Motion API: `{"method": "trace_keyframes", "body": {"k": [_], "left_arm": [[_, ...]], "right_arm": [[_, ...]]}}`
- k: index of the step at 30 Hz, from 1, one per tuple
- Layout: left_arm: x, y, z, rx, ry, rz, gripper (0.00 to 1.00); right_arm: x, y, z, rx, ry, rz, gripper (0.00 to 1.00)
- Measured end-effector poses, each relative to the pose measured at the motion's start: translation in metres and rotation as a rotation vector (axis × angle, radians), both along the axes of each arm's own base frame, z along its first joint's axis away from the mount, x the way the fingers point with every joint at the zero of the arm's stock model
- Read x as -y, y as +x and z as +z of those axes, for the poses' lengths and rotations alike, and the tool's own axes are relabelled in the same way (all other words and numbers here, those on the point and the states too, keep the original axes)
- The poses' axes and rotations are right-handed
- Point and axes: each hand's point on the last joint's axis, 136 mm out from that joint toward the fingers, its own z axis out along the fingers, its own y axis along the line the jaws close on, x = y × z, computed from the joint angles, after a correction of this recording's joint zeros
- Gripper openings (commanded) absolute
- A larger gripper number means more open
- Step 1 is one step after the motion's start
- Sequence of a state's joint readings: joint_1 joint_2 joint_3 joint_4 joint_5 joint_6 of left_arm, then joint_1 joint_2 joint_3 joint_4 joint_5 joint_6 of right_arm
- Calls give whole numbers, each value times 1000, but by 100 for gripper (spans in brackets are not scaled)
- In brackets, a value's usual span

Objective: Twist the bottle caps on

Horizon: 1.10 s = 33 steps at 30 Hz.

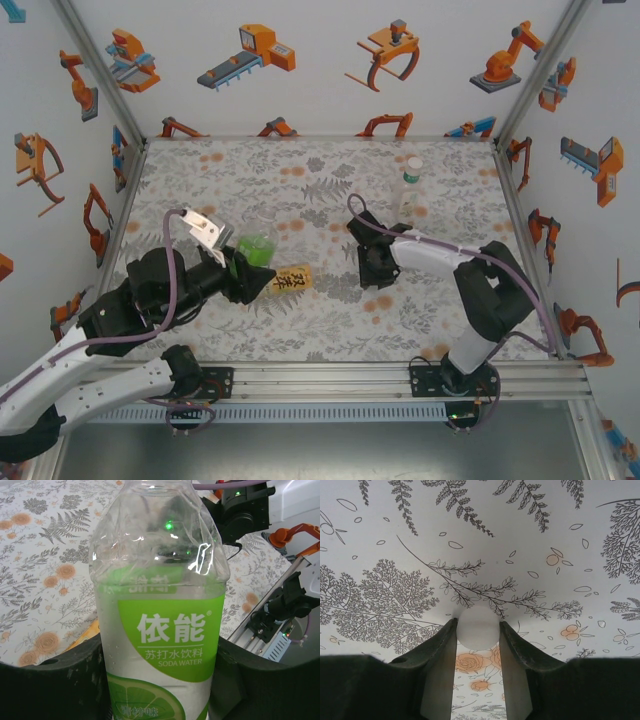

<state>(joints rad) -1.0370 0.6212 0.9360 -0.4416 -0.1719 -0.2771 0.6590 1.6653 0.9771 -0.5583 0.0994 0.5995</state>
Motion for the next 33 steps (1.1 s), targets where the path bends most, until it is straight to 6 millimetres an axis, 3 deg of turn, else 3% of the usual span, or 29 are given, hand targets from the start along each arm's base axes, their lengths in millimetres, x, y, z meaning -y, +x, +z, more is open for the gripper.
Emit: {"method": "trace_keyframes", "body": {"k": [5,13,21,26,29,33], "left_arm": [[7,1,-7,-5,32,-19,13],[32,0,-31,-31,169,-118,10],[59,-18,-41,7,265,-328,6],[70,-31,-45,51,309,-455,4],[75,-44,-46,74,332,-553,4],[81,-62,-40,118,334,-668,0]], "right_arm": [[1,-3,23,32,27,18,18],[-17,-13,109,191,249,143,11],[-41,-39,192,367,502,361,3],[-52,-66,259,555,680,554,2],[-55,-87,288,642,756,687,1],[-60,-116,312,716,834,868,0]]}}
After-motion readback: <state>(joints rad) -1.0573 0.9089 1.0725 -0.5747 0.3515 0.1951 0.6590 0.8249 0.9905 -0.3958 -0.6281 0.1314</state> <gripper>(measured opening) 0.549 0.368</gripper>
